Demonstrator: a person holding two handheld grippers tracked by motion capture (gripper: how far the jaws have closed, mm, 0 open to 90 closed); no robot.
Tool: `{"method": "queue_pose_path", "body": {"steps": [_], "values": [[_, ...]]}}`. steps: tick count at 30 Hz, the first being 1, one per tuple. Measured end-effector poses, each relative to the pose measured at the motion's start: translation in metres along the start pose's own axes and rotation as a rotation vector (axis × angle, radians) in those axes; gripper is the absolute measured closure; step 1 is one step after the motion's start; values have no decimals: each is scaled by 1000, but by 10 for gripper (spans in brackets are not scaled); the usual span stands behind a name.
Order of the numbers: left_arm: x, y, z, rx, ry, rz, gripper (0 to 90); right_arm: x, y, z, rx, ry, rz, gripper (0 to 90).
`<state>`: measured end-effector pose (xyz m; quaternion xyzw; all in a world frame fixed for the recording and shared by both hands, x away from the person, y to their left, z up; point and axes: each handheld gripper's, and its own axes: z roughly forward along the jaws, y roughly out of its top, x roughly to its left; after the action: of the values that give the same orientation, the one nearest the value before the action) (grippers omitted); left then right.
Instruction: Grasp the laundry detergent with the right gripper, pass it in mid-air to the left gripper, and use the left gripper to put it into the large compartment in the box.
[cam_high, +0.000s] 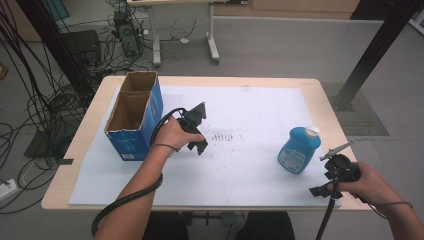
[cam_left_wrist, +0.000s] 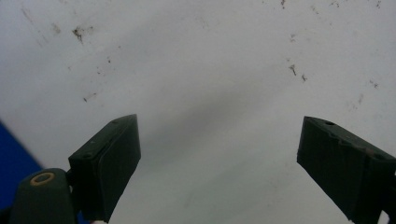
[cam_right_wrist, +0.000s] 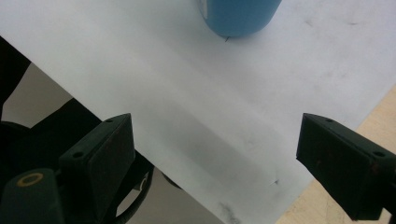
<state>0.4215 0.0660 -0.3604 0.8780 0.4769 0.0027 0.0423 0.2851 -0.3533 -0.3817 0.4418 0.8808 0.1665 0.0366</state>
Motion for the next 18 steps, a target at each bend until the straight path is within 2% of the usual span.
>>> {"method": "queue_pose_path", "body": {"steps": [10, 18], "values": [[-2, 1, -1, 0, 2, 2, 138, -2, -4, 8, -78, 2, -22, 103], [-2, 0, 0, 5, 3, 3, 138, -2, -7, 12, -133, 2, -16, 98]]}}
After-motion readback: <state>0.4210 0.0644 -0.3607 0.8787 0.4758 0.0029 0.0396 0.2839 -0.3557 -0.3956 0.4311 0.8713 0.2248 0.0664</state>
